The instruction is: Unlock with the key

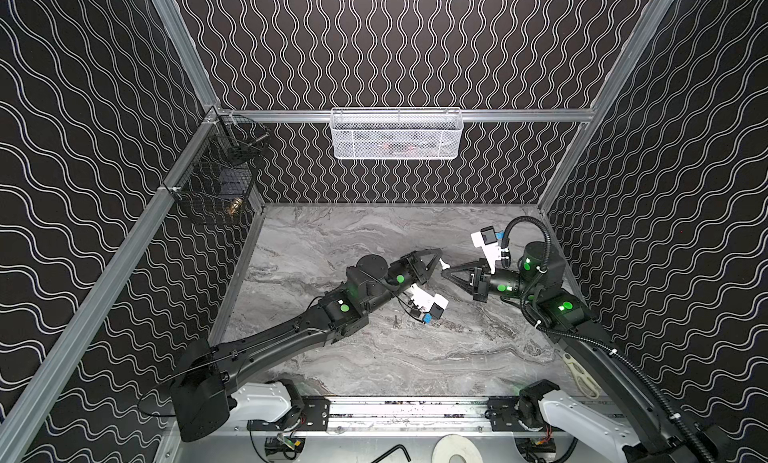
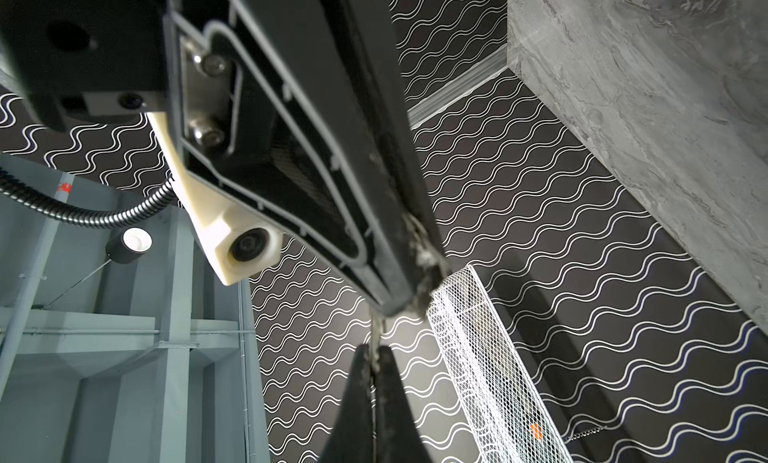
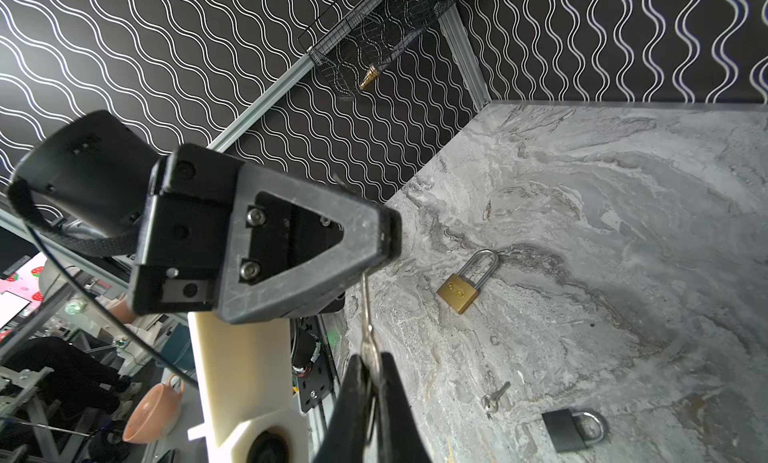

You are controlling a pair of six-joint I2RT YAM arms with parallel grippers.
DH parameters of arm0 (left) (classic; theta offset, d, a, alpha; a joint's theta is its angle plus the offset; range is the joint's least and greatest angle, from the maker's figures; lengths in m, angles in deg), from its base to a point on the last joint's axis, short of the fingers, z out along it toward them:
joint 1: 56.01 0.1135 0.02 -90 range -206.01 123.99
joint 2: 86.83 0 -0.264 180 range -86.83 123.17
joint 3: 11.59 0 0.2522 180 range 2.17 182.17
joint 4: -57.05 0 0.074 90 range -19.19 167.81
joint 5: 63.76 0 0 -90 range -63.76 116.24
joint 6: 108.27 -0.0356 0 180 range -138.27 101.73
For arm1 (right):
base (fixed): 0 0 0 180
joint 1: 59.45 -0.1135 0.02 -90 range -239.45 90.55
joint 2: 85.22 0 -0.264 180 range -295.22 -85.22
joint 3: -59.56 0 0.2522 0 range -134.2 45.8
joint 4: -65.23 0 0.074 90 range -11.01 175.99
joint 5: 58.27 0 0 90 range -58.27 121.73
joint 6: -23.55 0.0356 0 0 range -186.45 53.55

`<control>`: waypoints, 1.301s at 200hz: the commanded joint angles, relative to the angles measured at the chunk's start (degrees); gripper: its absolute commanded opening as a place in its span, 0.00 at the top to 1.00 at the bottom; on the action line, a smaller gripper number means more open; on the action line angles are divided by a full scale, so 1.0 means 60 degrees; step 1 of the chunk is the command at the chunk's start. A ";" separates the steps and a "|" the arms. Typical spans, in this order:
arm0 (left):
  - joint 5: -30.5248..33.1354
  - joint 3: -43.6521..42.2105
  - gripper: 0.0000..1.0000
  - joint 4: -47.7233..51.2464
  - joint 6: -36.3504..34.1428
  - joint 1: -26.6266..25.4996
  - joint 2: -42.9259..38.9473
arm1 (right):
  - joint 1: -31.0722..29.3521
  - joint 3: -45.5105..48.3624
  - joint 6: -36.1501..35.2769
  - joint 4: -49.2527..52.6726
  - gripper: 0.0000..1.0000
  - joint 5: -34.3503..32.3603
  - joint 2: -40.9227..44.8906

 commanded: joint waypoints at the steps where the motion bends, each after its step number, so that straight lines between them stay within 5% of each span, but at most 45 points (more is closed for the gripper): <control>1: -0.0041 0.0013 0.69 -0.0562 -0.1608 0.0007 0.0044 | -0.0004 0.0034 -0.0030 -0.0342 1.00 0.0227 0.0036; 6: 0.0008 0.0025 0.53 -0.0662 -0.1511 -0.0001 0.0067 | -0.0004 0.0042 -0.0029 -0.0339 1.00 0.0143 0.0065; 11: 0.0079 0.0029 0.06 -0.0785 -0.1406 0.0004 0.0113 | 0.0007 0.0064 -0.0029 -0.0300 1.00 -0.0031 0.0116; 16: 0.0172 0.0029 0.02 -0.0913 -0.1265 -0.0001 0.0141 | 0.0011 0.0079 -0.0042 -0.0226 1.00 -0.0260 0.0169; 40: 0.0270 -0.0071 0.01 -0.1256 -0.0129 0.0010 -0.0038 | 0.0385 0.0220 0.0045 -0.0161 1.00 -0.0848 0.0389; 81: -0.0214 -0.0555 0.01 0.1327 0.2927 0.0037 -0.1658 | 0.1603 0.0701 0.0623 -0.0676 1.00 -0.1869 0.0544; 98: -0.0200 -0.0338 0.01 0.2788 0.6105 0.0045 -0.2212 | 0.1882 0.1122 0.0487 -0.0703 1.00 -0.2754 0.0557; 115: 0.0843 0.0489 0.01 0.3564 1.1458 0.0104 -0.2084 | 0.1901 0.1816 0.0053 -0.0620 1.00 -0.3805 0.0831; 128: 0.2010 0.1948 0.01 0.5509 1.4995 0.0183 -0.1240 | 0.1901 0.2500 -0.0128 -0.0618 1.00 -0.4615 0.1187; 148: 0.2960 0.3715 0.01 0.8101 1.8778 0.0356 0.0592 | 0.1887 0.3733 0.0060 -0.0920 1.00 -0.5231 0.1953; 184: 0.0991 0.3638 0.06 0.8678 2.4184 0.0700 0.2300 | 0.1871 0.5694 0.1010 -0.1756 1.00 -0.4920 0.3219; 198: 0.0067 0.3765 0.13 0.8994 2.5334 0.1048 0.3087 | 0.1820 0.6111 0.1267 -0.1775 1.00 -0.4632 0.3483; 233: -0.0047 0.4888 0.39 1.0596 2.6092 0.1121 0.5225 | 0.1689 0.6976 0.1189 -0.1795 1.00 -0.3921 0.3985; 260: -0.0236 0.5062 0.39 1.0746 2.6197 0.1107 0.6091 | 0.1666 0.6939 0.0772 -0.1795 1.00 -0.3088 0.4055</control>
